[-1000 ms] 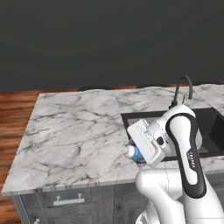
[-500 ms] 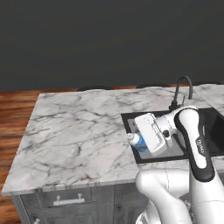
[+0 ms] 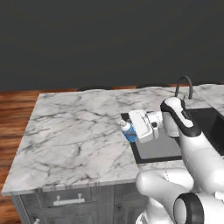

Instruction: Restock the sink supplies by placing the sponge and soap dispenser on the counter and next to the sink. Make sure the soap dispenser is upright.

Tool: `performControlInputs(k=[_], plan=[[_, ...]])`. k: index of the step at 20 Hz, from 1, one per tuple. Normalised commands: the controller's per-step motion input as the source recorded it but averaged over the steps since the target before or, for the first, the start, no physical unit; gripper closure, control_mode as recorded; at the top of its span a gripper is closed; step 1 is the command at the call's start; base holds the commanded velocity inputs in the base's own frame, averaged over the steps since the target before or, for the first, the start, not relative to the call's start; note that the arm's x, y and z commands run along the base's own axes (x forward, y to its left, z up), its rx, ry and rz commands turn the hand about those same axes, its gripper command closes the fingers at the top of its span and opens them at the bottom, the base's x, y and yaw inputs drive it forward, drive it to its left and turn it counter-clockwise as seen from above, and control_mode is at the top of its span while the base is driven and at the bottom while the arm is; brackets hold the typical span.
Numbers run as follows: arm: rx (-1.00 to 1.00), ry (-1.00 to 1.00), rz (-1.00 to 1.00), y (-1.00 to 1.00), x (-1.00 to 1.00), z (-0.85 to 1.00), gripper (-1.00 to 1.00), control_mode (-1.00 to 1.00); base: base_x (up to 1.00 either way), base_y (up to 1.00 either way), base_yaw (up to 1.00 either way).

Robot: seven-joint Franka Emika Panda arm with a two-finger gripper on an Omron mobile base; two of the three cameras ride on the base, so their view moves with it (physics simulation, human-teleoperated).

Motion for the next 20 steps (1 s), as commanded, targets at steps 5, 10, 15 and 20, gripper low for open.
performControlInputs(k=[5,10,15,20], plan=[[0.14,0.04,0.09,0.0,0.81,-0.28,1.0,-1.0,0.0,0.0,0.0],[0.13,-0.04,0.13,0.0,0.51,-0.38,1.0,-1.0,0.0,0.0,0.0],[0.05,-0.01,0.1,0.0,0.45,-0.32,1.0,-1.0,0.0,0.0,0.0],[0.0,-0.01,0.04,0.0,0.32,0.0,1.0,-1.0,0.0,0.0,0.0]])
